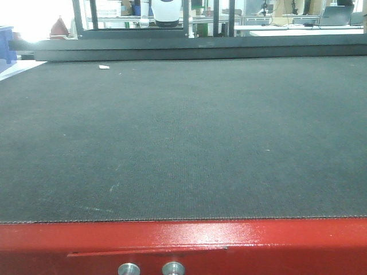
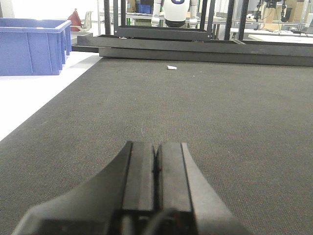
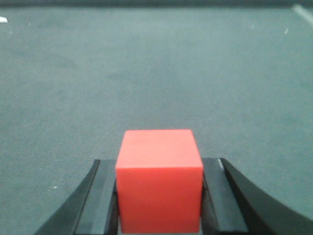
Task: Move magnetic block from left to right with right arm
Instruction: 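Lift the red cube with the right gripper and raise it clear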
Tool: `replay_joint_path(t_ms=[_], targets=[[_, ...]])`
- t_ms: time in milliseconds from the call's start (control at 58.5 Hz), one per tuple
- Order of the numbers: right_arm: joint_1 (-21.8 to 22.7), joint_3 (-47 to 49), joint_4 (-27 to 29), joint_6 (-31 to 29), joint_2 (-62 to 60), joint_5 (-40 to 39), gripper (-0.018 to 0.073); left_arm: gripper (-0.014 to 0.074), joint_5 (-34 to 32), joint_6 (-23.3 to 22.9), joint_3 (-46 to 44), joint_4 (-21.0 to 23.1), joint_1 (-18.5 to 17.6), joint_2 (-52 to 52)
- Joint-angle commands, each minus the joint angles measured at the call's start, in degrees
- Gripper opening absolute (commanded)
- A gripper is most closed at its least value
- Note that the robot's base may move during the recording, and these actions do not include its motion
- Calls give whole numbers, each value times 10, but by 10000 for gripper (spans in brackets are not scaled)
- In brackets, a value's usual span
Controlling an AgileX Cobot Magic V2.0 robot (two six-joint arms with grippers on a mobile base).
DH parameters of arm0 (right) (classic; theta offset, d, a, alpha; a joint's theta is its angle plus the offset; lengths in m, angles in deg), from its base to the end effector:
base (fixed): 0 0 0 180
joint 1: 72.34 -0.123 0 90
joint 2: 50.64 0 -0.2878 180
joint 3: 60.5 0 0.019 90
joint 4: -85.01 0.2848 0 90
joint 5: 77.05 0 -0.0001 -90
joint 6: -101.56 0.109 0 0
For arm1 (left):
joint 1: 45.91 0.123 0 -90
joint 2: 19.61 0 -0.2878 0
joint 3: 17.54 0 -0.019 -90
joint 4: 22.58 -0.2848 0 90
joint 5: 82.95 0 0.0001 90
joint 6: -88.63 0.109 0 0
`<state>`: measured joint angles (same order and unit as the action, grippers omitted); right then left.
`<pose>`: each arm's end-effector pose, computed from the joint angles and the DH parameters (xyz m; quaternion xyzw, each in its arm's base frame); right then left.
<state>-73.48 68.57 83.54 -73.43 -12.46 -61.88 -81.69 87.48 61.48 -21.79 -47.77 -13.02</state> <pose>0.1638 0.0025 0.2973 0.0189 0.7893 0.0227 0.6133 0.1054 -0.0035 0.2026 -0.0004 0.6875 -0.0242 0.7258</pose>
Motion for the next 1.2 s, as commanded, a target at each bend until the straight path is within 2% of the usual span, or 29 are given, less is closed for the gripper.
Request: replay_joint_path(t_ms=[0,171,1180], targets=[[5,1,-12,-7,-34,-53,317,-117,-49,-1,6,5,-3,-1],[5,-3,-12,-7,-79,-52,317,-117,-49,-1,6,5,-3,-1],[5,-3,-12,-7,-79,-52,317,-117,-49,-1,6,5,-3,-1]])
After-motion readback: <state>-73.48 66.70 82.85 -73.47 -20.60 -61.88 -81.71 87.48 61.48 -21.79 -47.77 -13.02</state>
